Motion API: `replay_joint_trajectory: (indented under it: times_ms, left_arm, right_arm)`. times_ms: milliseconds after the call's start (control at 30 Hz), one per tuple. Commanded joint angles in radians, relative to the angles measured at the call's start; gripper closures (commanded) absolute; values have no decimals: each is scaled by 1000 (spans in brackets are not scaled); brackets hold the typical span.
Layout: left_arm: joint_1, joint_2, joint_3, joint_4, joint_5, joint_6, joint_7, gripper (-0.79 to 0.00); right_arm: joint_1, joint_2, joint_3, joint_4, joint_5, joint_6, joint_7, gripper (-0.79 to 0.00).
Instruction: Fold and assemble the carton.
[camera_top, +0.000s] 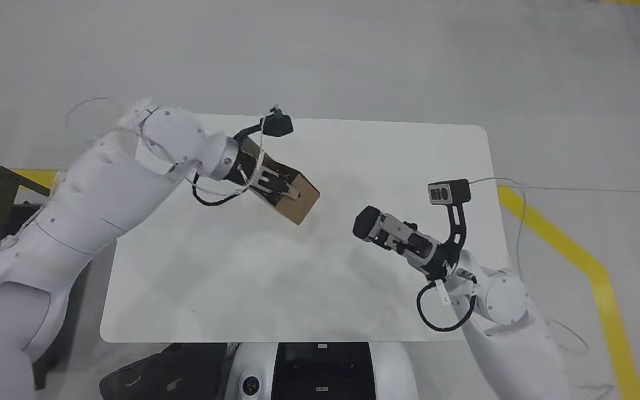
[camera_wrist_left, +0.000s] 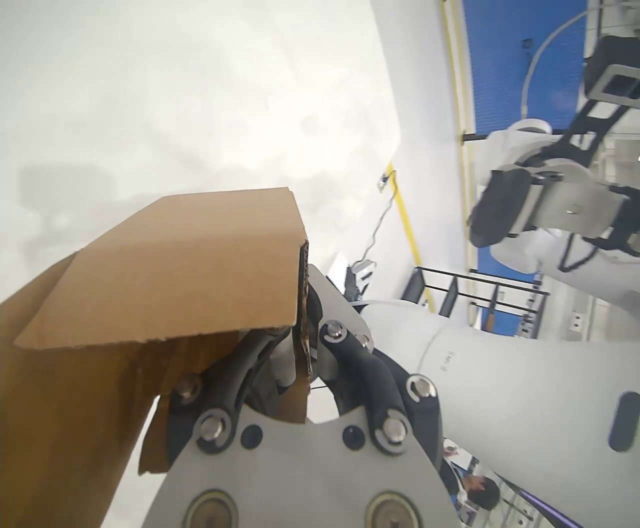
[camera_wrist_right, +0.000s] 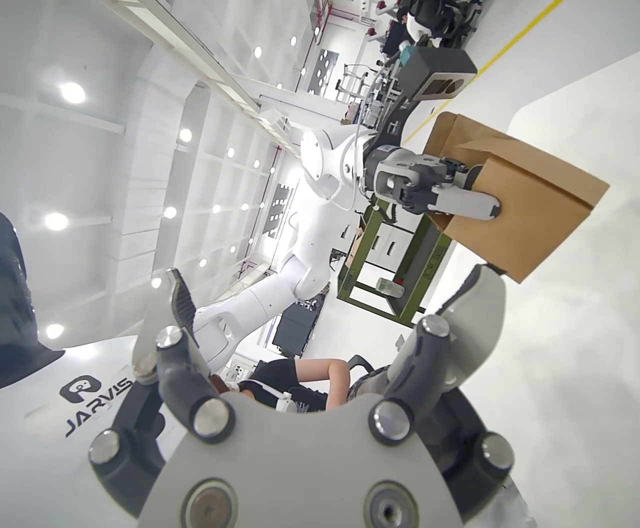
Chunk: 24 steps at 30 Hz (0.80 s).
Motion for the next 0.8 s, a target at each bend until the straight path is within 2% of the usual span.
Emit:
replay_joint_trajectory:
  times_ms: [0,167,433,767]
  left_arm:
    - [-5,-11,25,-10,78,14,11,0]
    - [-20,-37,86,-38,250,26,14,0]
    - [-20,-78,157,-54,393,66,-1,0]
    - [13,-130,225,-62,566,154,76,0]
  right_arm:
    - [-10,3,15,6,-4,-4,5,-785]
    - [-22,9,43,26,-10,-16,9,-785]
    - [-36,15,67,45,4,-33,5,-785]
    - [-47,19,82,73,35,-50,-4,-785]
